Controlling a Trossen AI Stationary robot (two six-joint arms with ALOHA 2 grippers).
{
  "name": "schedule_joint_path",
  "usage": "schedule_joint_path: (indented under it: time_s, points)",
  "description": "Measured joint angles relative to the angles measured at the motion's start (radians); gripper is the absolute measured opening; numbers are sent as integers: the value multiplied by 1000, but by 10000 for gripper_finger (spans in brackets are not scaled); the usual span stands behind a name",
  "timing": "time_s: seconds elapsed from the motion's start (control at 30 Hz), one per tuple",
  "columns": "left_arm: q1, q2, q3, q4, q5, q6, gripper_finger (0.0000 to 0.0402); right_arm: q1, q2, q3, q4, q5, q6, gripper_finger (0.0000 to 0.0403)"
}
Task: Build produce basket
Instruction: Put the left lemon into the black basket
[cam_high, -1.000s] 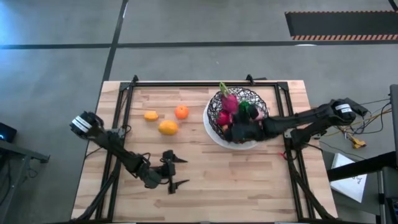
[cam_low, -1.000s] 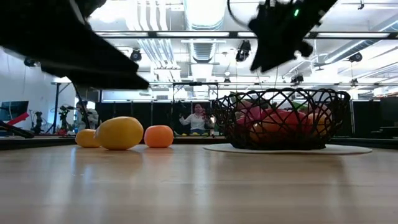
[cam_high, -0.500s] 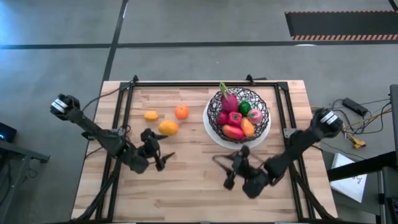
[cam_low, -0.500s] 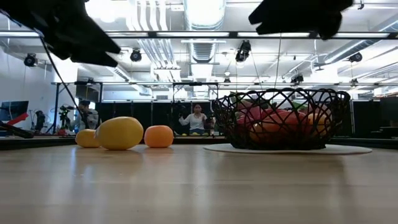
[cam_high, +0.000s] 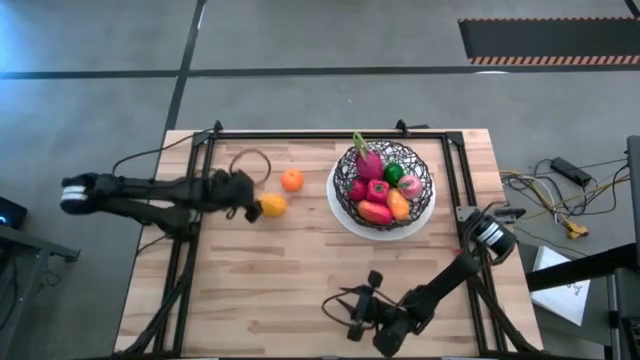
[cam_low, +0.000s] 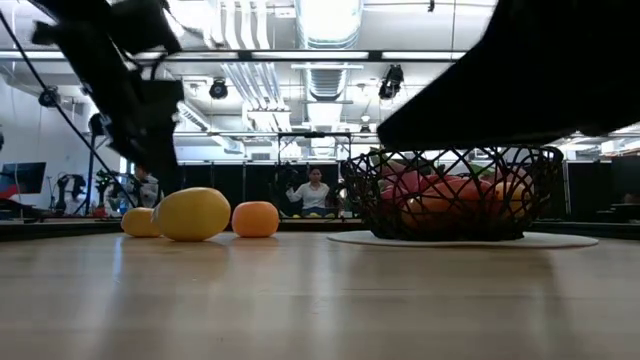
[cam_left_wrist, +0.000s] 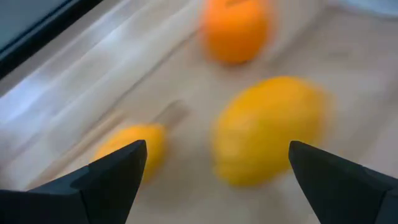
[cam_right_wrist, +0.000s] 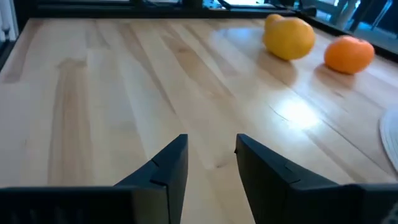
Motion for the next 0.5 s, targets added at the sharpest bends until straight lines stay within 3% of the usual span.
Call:
schedule_joint_path:
  time_s: [0.27,0.5]
  points:
    - [352,61,0,-59,133,266,376,-1,48,99,2,1,-152,117]
    - [409,199,-2,1,207,466,376,-1,31,105,7,2,-187,116]
